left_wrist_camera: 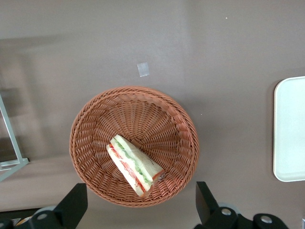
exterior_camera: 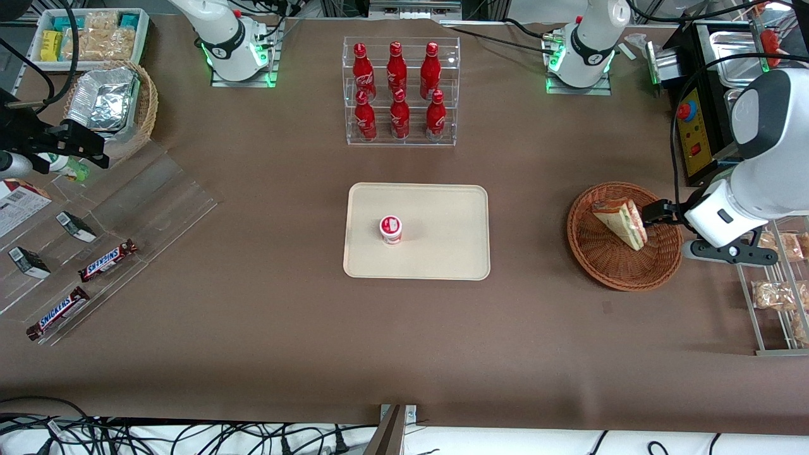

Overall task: Place sandwich from basket to tray
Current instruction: 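Move the left gripper over the wrapped sandwich in the wicker basket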

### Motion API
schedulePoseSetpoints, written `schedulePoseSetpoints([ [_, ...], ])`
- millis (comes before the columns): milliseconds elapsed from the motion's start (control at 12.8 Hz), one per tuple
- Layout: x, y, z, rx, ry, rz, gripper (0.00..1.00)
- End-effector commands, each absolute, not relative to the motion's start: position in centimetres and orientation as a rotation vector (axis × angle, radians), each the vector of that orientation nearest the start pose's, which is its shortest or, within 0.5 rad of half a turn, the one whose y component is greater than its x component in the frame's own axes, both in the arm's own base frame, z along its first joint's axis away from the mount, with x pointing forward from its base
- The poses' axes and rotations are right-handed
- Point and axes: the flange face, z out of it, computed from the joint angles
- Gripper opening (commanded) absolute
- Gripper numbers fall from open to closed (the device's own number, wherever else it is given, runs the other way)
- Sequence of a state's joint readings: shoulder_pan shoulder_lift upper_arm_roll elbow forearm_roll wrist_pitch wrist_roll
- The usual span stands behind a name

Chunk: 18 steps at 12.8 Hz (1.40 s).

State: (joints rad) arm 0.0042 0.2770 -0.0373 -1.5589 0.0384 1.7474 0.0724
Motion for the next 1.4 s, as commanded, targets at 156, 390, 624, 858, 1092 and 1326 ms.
schedulePoseSetpoints([
  [156, 64.1, -1.4, 48.7, -3.124, 0.202, 0.140, 1.00],
  [390, 64.3, -1.8, 48.1, -3.129, 0.041, 0.153, 1.00],
  [624, 64.2, -1.1, 47.8, -3.123, 0.013, 0.172, 1.00],
  [858, 64.3, 0.6, 47.4, -3.108, -0.118, 0.177, 1.00],
  [1092, 64.5, 0.7, 46.3, -3.096, -0.150, 0.207, 1.00],
  [1326, 62.9, 1.6, 41.3, -3.003, -0.192, 0.392, 1.00],
])
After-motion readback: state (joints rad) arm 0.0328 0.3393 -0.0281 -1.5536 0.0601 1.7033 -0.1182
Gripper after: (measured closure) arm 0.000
